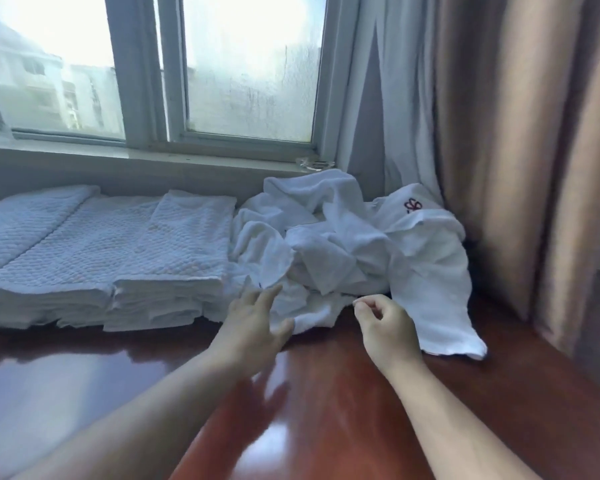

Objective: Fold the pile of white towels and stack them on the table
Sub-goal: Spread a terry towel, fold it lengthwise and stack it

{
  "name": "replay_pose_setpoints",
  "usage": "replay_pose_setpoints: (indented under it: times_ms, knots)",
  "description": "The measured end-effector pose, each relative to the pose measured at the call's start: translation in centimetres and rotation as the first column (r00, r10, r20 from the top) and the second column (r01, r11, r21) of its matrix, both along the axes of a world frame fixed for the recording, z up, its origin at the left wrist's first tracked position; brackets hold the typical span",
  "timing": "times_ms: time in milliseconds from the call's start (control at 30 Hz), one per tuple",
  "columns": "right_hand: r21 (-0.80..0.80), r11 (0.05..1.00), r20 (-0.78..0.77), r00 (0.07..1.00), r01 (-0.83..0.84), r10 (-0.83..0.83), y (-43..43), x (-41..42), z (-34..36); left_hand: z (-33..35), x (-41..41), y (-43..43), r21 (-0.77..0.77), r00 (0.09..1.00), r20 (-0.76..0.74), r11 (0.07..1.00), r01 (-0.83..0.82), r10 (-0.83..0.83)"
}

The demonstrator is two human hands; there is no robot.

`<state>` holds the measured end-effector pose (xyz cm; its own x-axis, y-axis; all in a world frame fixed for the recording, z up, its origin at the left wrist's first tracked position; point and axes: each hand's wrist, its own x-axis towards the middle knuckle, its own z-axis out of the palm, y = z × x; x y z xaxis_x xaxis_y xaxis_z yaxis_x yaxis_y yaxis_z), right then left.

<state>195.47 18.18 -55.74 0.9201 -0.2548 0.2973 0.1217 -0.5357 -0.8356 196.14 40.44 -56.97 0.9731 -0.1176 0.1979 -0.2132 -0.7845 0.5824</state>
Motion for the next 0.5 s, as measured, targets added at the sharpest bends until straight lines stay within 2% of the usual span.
replay_pose_setpoints:
  times_ms: [67,167,333,400,500]
  knots:
    - [0.036,0.998,0.018,0.999,0.048,-0.048,-0.6,1.0,-0.8,-0.9,1.2,-1.2,0.007,0.999,-0.035,1.0,0.006,-0.006]
    - [-0.021,0.995,0.014,0.995,0.095,-0.095,-0.9,3.1,-1.9,-1.8,3.5,-2.8,0.03,0.999,-0.05,0.999,0.023,-0.021]
    - [-0.008,1.0,-0.066,0.998,-0.004,0.003,-1.1,8.0,-3.8,-2.9,7.8,-4.9,0.081,0.997,0.066,0.996,0.036,-0.042]
    - [0.03,0.999,-0.056,0.998,-0.039,0.041,-1.1,9.6,-3.9,-3.0,10.0,-5.4,0.098,0.995,0.093,0.995,0.032,-0.041]
    - [-0.009,0.996,-0.014,0.996,-0.089,0.089,-1.0,10.5,-4.0,-2.9,12.9,-6.4,0.123,0.995,0.1,0.992,0.012,-0.024]
